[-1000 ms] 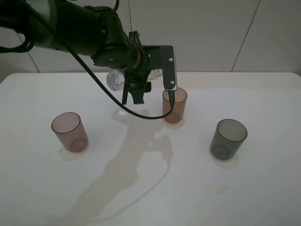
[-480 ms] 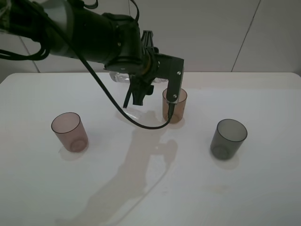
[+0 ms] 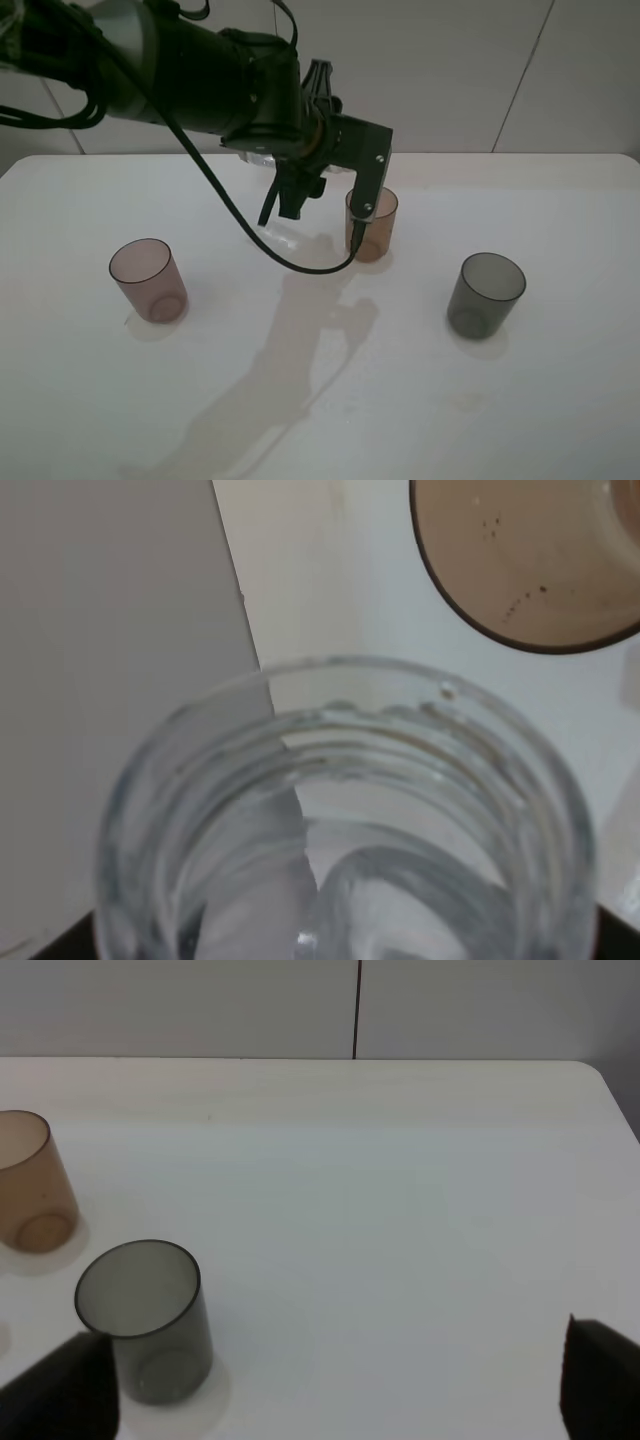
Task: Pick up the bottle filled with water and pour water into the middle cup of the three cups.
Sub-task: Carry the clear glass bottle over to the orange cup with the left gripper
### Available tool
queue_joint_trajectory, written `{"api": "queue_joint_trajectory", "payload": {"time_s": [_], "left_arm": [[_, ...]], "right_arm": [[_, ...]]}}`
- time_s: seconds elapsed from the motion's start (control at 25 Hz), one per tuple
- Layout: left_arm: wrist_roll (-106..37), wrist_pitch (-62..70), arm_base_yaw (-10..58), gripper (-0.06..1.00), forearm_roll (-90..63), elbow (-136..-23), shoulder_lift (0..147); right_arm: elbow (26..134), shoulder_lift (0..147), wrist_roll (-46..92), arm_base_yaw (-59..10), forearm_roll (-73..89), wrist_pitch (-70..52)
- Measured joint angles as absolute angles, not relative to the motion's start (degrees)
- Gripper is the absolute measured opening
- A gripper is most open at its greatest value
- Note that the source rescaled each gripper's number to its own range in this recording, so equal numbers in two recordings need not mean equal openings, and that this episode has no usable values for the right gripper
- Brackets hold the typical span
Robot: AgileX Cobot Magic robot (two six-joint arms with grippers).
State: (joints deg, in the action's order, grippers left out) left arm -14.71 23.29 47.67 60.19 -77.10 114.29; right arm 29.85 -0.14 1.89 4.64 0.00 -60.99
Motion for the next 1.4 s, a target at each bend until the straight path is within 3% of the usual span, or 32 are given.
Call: {"api": "queue_joint_trajectory", "payload": {"time_s": [1.4], "left_arm": [[-17.1, 26.1, 49.1, 0.01, 70.3, -84.1, 122.5]], "right_arm": [[29.8, -0.1, 1.9, 4.6, 0.0, -61.0]]}}
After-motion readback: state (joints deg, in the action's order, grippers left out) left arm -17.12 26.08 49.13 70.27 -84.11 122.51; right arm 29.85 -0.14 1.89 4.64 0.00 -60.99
